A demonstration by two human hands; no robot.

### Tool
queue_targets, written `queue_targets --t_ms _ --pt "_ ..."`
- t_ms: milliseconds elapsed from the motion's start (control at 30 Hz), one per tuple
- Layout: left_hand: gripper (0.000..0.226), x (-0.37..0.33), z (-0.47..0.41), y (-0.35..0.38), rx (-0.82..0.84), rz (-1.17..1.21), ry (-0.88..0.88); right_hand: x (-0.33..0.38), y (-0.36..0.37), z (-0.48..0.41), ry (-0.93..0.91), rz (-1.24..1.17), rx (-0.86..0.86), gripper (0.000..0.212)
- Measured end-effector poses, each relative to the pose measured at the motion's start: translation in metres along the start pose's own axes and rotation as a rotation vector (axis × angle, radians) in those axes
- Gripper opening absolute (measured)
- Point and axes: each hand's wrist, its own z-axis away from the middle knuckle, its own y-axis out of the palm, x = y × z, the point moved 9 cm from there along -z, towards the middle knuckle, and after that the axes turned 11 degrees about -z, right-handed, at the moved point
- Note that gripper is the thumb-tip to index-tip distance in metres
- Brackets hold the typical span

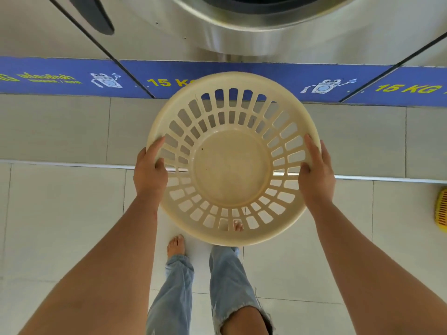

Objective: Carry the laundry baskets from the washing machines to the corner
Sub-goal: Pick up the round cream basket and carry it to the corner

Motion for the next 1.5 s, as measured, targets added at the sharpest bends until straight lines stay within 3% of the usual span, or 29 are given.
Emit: queue_targets --t_ms 633,1133,1500 --pt "0.056 0.276 0.127 -0.207 -0.125 0.216 -0.415 0.219 0.116 0.204 -0.227 0.113 0.253 0.069" --pt "0.06 0.539 0.255 -0.345 -0.294 0.407 -0.726 0.39 0.292 0.414 -0.523 0.176 0.535 0.07" --pt "0.059 0.71 0.32 -0.408 -0.466 0.525 -1.01 0.516 0.462 0.552 -0.754 0.268 0.773 0.069"
